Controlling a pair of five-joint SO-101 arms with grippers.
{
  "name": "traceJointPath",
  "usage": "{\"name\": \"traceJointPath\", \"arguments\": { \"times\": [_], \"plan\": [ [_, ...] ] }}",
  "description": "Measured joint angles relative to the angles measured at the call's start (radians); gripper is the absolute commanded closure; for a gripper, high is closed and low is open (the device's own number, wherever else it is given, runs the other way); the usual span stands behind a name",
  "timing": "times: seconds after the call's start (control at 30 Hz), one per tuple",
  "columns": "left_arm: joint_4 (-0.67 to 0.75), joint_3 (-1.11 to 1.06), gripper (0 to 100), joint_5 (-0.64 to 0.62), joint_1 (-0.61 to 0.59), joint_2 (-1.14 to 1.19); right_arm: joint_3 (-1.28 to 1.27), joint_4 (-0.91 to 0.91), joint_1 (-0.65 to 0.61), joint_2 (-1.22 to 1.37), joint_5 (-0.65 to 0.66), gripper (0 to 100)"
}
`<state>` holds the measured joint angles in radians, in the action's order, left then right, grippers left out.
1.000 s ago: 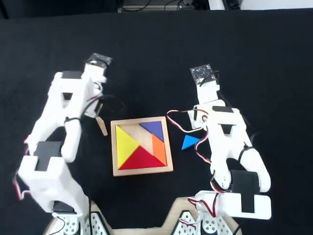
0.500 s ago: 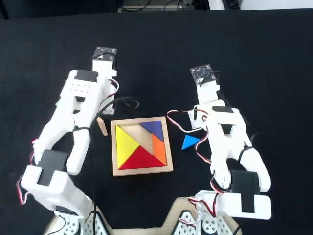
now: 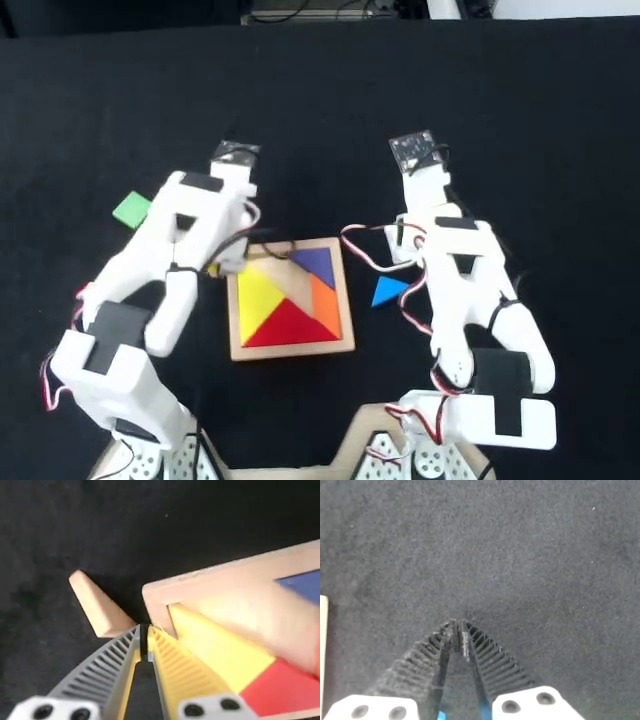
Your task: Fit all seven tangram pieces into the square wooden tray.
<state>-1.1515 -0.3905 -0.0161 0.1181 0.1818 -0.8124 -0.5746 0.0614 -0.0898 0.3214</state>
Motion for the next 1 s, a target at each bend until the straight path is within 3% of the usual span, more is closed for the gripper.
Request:
{"name": "traceJointPath", "arguments": {
  "times": [0.33, 0.57, 0.8, 0.9, 1.0],
  "plan": [
    [0.000, -0.009, 96, 0.184, -0.285, 0.000, 0.000, 0.000, 0.000, 0.000, 0.000, 98.7],
    [-0.087, -0.009, 96, 0.232, -0.299, -0.132, 0.000, 0.000, -0.015, 0.000, 0.002, 98.7],
    [-0.037, -0.009, 95, 0.232, -0.287, -0.382, 0.000, 0.000, -0.014, 0.000, 0.002, 98.7],
    [0.031, -0.009, 81, 0.304, -0.292, -0.390, 0.000, 0.000, -0.014, 0.000, 0.002, 98.7],
    [0.021, -0.009, 66, 0.473, -0.292, -0.328, 0.000, 0.000, -0.014, 0.000, 0.002, 98.7]
  ]
}}
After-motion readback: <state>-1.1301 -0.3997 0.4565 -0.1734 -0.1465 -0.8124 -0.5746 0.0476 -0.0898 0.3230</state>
